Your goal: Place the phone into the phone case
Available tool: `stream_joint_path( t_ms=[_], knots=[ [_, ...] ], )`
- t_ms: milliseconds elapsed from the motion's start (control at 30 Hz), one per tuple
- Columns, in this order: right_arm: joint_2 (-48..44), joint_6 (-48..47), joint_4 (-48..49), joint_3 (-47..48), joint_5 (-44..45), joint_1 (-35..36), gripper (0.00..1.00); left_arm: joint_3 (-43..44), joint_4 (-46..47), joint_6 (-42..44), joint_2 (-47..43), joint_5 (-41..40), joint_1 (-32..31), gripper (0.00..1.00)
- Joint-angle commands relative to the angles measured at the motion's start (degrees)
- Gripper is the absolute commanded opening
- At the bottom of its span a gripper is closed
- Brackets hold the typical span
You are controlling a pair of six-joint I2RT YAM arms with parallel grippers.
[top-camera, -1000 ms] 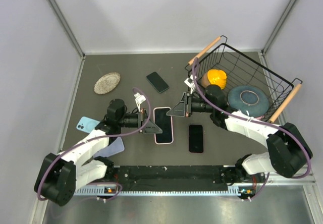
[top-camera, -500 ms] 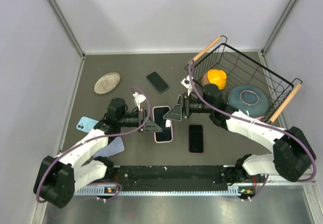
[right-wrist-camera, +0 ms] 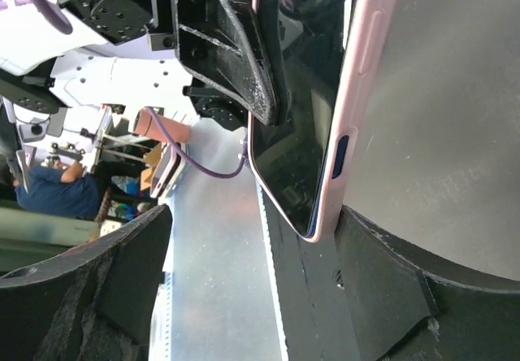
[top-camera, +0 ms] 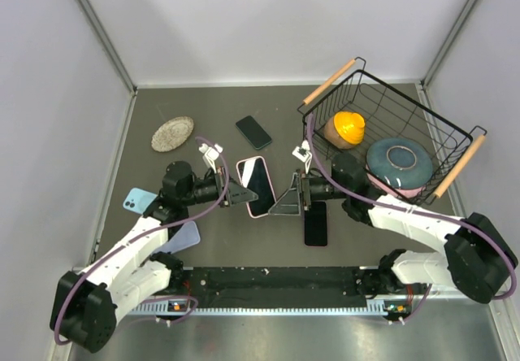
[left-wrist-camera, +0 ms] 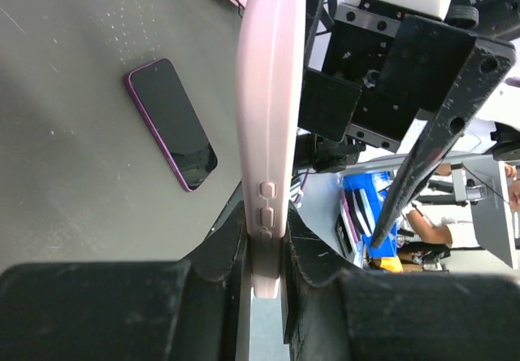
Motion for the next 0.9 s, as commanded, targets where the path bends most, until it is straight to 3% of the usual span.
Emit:
stream_joint_path(
  t_ms=[0, 200, 300, 400, 433, 533, 833, 867],
  knots=[
    [0.4, 2.8, 9.1, 0.4, -1.2, 2.0, 0.79, -2.0, 10.9, -3.2, -1.1, -0.8, 0.3, 0.0],
    [0.5, 4.5, 11.5, 0.2, -1.4, 2.0, 0.7, -3.1, 10.9, -3.3, -0.5, -1.1, 0.6, 0.0],
    [0.4, 5.7, 12.7, 0.2, -0.9, 2.0, 0.56, -3.4, 9.7, -2.7, -0.4, -2.2, 1.0, 0.0],
    [0.4, 7.5, 13.7, 0.3, -0.2, 2.0, 0.33, -2.6, 4.9, 0.4, 0.4, -4.3, 1.1, 0.0],
    [0.3, 7.4, 12.8, 0.9, 0.4, 2.0, 0.2, -2.2, 1.2, 1.6, 0.7, -4.7, 1.1, 0.0],
    [0.4, 7.2, 11.1, 1.7, 2.1, 2.1, 0.0, -0.5, -3.4, 5.7, 2.0, -7.2, 1.0, 0.0],
    [1.2, 8.0, 8.1, 3.3, 5.1, 2.1, 0.0, 0.6, -7.8, 8.2, 3.7, -7.9, 0.9, 0.0],
    [1.1, 7.3, 4.7, 3.5, 6.1, 2.0, 0.06, 1.0, -7.9, 8.3, 4.1, -7.7, 0.9, 0.0]
  ],
)
